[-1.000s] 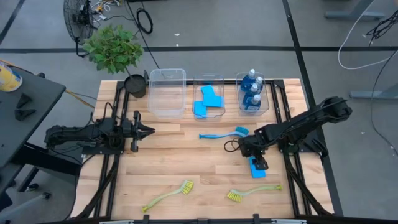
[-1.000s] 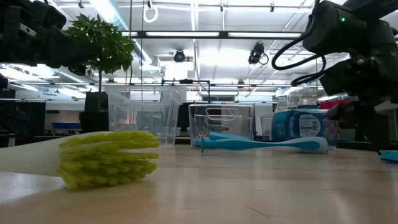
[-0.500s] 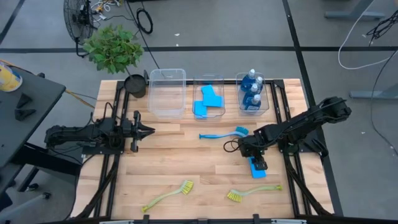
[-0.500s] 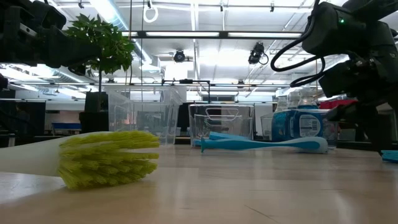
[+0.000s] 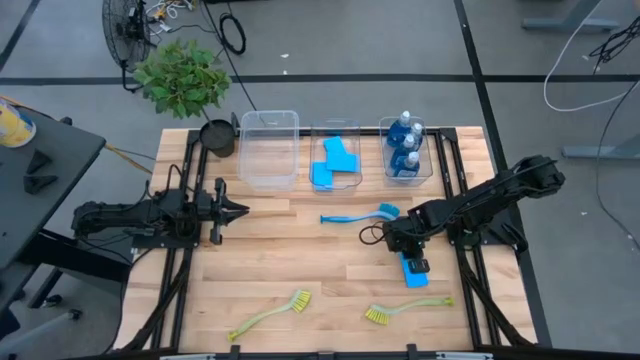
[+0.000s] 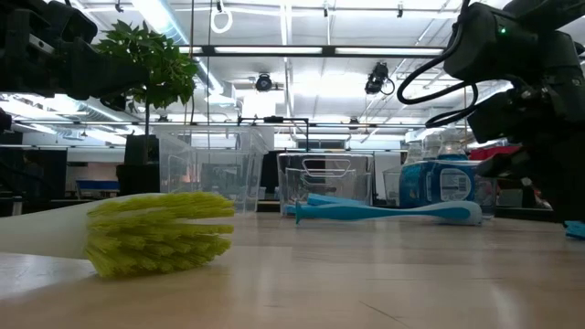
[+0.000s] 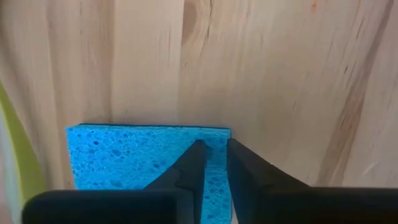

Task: Pick & Place Kitchen Sink Supplies
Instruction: Put the blue sponge into the middle transparent bin

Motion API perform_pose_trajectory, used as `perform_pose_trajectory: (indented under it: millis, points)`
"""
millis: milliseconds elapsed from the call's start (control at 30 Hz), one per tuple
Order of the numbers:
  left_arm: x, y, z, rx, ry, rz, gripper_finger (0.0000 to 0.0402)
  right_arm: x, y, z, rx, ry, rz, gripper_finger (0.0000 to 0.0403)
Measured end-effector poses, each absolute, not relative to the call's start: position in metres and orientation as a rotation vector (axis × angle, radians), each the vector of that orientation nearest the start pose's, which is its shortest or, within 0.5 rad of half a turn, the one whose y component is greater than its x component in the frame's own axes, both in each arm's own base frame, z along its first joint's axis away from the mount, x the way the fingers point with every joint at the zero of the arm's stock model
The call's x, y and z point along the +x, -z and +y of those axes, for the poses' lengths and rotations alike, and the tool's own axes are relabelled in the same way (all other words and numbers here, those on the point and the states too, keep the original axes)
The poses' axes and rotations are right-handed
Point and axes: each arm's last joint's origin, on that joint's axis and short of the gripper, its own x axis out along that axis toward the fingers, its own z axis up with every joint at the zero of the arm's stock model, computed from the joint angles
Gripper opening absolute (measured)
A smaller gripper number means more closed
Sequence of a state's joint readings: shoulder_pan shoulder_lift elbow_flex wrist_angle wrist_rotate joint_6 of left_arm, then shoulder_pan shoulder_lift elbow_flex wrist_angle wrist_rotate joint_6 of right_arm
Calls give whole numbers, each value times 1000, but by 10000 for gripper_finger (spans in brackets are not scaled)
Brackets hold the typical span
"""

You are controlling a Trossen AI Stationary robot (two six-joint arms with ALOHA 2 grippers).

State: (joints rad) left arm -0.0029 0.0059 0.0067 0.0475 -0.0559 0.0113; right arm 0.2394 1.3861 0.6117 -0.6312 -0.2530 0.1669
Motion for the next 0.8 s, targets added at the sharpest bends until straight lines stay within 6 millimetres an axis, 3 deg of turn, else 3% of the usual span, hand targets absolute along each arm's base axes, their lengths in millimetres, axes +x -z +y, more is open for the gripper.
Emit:
perform_pose_trajectory:
  millis: [367,800]
  points:
    - [97,-170,1,10,-53,-48,44,197,-140,55,129,-300,1445,4]
    - [98,-170,1,10,-53,-48,44,197,-147,56,200,-290,1414,1]
